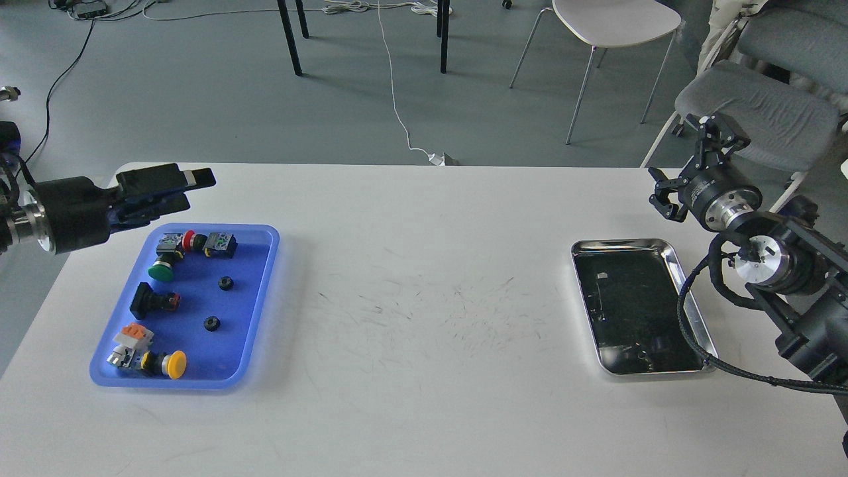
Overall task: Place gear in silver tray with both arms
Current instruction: 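Raise the left gripper up and away from the blue tray, then lower the left gripper into the blue tray toward a black gear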
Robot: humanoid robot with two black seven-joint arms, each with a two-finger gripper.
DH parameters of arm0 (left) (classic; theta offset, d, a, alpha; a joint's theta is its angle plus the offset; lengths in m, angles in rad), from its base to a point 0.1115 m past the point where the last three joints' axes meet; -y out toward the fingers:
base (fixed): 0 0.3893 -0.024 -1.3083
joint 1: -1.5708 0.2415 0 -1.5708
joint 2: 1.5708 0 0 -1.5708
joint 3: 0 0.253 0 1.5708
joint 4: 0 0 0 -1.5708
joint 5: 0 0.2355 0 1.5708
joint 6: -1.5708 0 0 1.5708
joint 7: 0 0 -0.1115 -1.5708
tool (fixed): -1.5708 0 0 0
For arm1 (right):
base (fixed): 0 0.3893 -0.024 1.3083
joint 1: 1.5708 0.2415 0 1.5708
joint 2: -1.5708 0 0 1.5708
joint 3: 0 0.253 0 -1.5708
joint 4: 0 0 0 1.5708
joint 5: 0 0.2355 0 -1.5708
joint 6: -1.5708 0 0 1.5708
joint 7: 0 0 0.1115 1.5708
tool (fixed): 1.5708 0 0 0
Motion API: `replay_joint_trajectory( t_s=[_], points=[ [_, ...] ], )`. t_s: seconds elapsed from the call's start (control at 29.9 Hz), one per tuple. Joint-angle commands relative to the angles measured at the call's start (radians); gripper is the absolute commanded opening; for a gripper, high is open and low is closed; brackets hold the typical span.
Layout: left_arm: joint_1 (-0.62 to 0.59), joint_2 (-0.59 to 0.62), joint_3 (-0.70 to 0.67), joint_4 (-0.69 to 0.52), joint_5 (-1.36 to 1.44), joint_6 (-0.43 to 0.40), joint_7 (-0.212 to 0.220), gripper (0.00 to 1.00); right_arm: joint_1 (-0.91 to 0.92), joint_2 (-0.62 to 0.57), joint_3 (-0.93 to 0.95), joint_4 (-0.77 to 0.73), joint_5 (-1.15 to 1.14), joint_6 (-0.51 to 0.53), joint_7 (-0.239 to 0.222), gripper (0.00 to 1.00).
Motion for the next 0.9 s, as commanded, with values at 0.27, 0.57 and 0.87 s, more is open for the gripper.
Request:
replay_joint_trajectory(
  t_s=[0.27, 0.57, 0.87],
  points=[
    [-0.013, 0.039, 0.017, 0.033, 0.005, -0.014, 0.0, 0.99, 0.0, 0.0, -0.003, 0.0, 0.0, -0.002, 0.0, 0.99],
    [-0.012, 0.033, 0.024, 0.03, 0.198, -0.037, 0.0, 0.98, 0.0, 0.0, -0.003, 0.0, -0.002, -0.002, 0.0, 0.99],
    [-0.004, 0.016, 0.024, 0.018, 0.494, 0.12, 0.0, 0.98, 0.002, -0.006, -0.018, 0.003, -0.003, -0.002, 0.0, 0.99]
  ],
)
